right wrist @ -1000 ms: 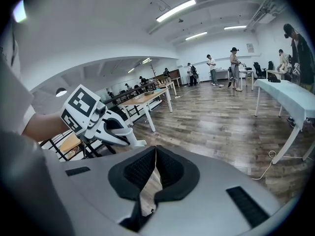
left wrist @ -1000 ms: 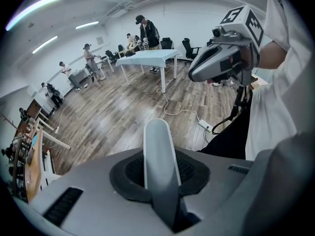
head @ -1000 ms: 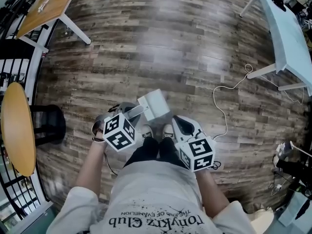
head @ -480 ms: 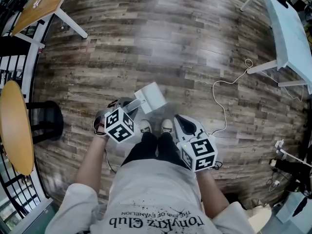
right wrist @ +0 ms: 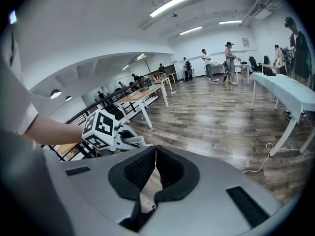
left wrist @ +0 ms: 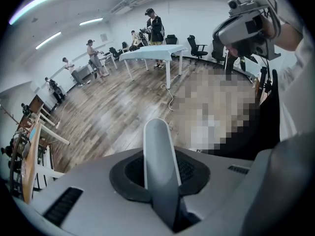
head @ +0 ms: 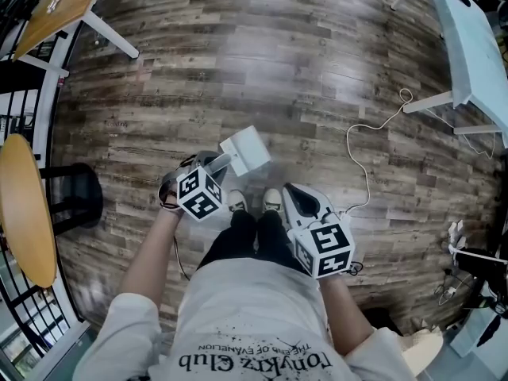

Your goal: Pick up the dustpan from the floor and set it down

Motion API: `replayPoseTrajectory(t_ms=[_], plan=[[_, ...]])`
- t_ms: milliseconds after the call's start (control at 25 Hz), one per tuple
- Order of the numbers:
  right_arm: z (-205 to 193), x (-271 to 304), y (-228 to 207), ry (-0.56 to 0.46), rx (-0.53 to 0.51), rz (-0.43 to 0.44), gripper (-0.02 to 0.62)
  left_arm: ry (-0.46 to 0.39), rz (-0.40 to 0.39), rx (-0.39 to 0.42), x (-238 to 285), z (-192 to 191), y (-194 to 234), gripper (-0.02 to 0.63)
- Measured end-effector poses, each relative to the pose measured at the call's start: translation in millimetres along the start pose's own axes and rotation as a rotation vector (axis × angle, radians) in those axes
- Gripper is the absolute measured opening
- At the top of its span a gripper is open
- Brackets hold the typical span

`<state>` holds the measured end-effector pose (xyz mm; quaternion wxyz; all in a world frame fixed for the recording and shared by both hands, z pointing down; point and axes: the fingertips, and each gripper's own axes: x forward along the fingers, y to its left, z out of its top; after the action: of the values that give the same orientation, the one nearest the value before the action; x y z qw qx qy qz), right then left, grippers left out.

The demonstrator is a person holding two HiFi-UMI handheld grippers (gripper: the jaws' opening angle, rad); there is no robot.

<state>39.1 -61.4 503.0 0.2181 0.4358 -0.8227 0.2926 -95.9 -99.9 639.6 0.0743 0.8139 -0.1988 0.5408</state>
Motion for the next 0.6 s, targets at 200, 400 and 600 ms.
replayPoseTrajectory(t_ms=[200, 400, 600], plan=[[-2, 2, -4, 0.004, 0.005, -0.009, 0.025, 0.002, -0.003, 0.018, 14, -1, 3, 0.087], [-2, 3, -7, 0.005, 0.002, -0.017, 0.025, 0.005, -0.003, 0.014, 25, -3, 6, 0.087], [0, 5, -8, 0.006, 0.007, -0.02, 0.025, 0.009, -0.009, 0.003, 31, -6, 11, 0.087]])
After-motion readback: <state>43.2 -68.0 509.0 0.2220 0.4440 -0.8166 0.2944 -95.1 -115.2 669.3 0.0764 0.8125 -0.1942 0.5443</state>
